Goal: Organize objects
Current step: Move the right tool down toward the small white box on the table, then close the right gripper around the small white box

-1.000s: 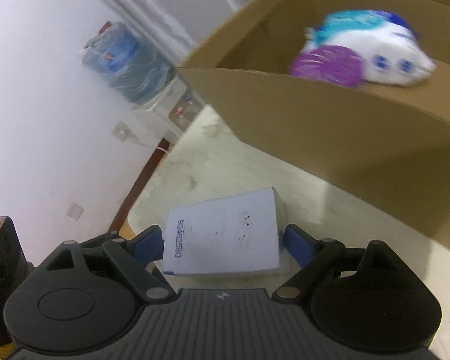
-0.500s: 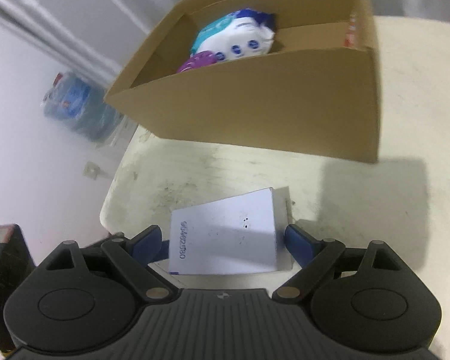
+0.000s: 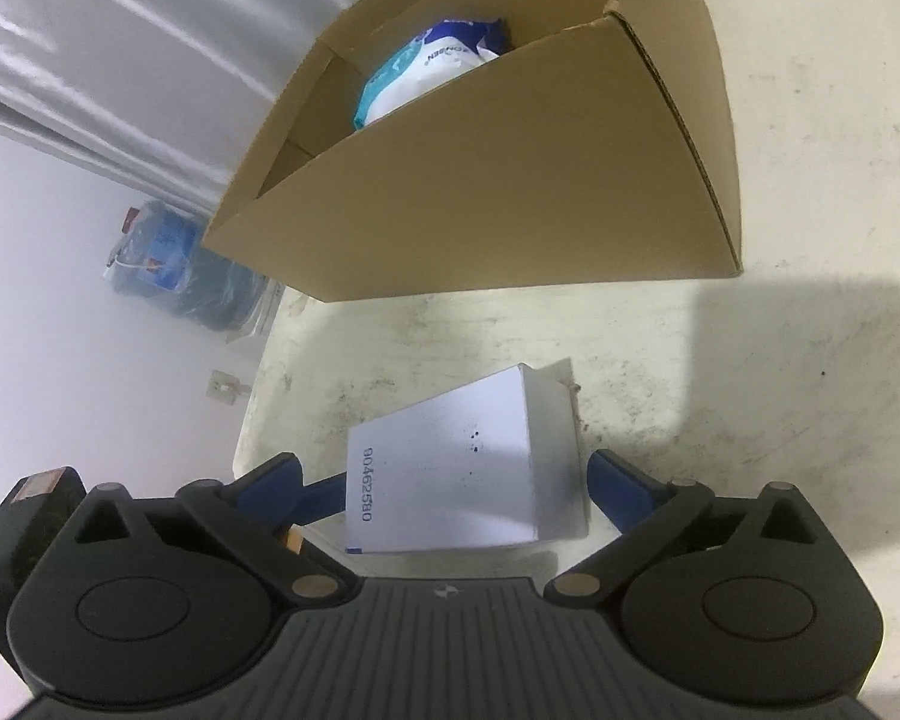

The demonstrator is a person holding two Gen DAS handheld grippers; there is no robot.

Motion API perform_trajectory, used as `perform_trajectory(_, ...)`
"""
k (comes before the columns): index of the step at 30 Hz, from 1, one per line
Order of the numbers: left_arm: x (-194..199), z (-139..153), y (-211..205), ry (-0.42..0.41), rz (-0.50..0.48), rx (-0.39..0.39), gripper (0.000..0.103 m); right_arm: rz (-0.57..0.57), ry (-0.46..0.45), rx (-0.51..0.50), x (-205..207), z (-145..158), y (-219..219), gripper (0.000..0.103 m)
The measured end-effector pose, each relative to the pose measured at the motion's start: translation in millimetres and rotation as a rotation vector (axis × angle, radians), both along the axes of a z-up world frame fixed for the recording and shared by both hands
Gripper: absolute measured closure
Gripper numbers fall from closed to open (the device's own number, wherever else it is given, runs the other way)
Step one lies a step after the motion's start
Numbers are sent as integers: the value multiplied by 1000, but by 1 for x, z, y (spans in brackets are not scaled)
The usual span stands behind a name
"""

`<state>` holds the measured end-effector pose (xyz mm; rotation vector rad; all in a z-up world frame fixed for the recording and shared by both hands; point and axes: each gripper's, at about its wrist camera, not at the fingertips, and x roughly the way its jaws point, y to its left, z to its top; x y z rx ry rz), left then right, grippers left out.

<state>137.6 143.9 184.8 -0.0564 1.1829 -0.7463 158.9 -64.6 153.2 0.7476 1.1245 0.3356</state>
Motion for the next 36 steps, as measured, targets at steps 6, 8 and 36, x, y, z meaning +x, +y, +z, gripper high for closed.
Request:
perform_trajectory(6,-8,0,13,-10,-3,-46,0,-19,-18,11,-5,0,-3,0)
perform_trajectory(8,-10,-1,18,-7,0,-62,0,-22,-26,15,-7,-1,-4,0)
perform_trajectory(36,-9,-2,43,45,9,-140,0,-47,-26,65,-11,-4,-13,0)
